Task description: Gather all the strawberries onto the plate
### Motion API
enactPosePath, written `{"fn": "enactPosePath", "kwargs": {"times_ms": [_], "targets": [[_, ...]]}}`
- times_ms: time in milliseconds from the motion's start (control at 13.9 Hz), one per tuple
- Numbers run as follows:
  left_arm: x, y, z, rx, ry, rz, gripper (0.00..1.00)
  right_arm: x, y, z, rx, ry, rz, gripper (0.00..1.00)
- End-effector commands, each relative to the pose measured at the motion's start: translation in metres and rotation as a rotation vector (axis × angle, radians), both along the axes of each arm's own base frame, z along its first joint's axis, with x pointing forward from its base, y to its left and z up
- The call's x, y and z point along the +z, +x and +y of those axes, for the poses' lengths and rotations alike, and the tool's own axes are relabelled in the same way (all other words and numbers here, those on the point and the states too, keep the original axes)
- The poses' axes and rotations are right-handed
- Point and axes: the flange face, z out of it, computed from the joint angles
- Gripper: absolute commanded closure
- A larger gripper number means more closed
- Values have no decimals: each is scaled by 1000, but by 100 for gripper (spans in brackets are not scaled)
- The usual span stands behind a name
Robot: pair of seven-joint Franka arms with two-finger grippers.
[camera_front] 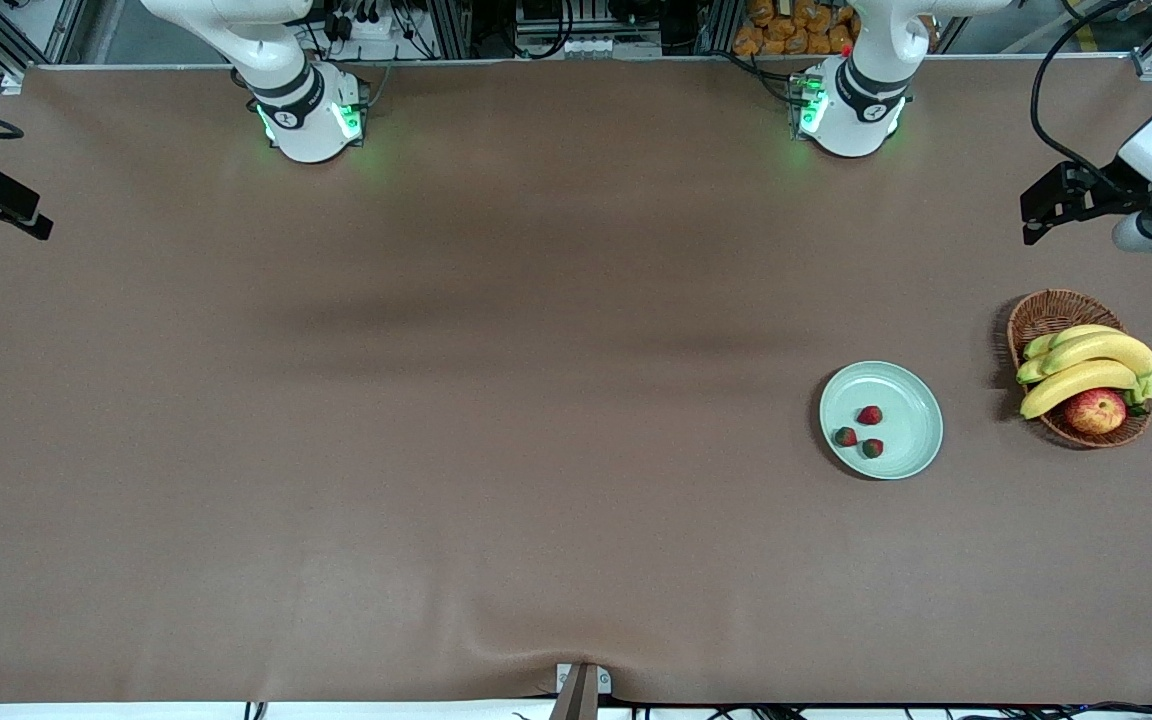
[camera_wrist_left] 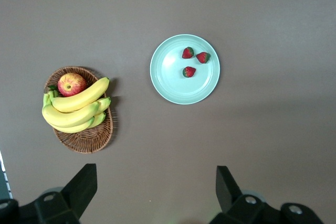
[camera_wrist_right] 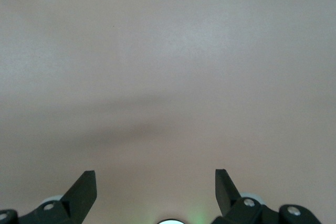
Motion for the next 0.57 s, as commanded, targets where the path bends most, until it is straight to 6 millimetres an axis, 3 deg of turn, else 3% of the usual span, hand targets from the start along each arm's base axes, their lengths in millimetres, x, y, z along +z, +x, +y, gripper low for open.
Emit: {"fn": "enactPosePath", "kwargs": {"times_ms": [0, 503], "targets": [[2, 4, 0, 25, -17, -10, 0, 4, 2, -1, 8, -12, 4, 0], [-4, 7, 1, 28, -17, 1, 0, 4, 2, -1, 8, -12, 4, 0]]}}
